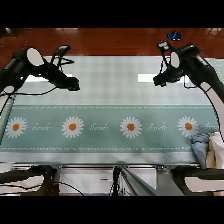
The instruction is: Fold the shirts.
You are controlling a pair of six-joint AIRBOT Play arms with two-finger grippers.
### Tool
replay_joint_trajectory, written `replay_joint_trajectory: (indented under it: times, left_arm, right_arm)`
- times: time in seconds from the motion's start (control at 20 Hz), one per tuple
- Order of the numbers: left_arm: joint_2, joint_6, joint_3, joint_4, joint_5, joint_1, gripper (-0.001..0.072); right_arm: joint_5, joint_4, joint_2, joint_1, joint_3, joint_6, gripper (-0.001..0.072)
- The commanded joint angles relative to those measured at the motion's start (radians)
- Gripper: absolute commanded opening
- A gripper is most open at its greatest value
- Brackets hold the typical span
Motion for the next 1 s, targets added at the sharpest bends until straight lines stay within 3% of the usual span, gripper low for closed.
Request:
replay_joint_trajectory:
  times: [0.0,0.45,0.7,0.95]
  left_arm:
    - [-0.021,-0.106,0.0,0.151,-0.036,-0.016,0.0353]
    - [-0.002,-0.162,0.0,0.249,0.052,-0.135,0.0319]
    - [0.019,-0.132,-0.035,0.253,-0.055,-0.136,0.0332]
    - [0.143,-0.154,-0.235,0.251,0.068,-0.136,0.0332]
  right_arm:
    - [0.007,0.23,0.008,-0.045,-0.005,-0.098,0.0405]
    - [0.026,0.206,0.035,-0.053,-0.005,-0.101,0.0373]
    - [0.074,0.232,0.068,-0.053,-0.072,-0.135,0.0373]
    - [-0.031,0.208,0.152,-0.053,-0.186,-0.136,0.035]
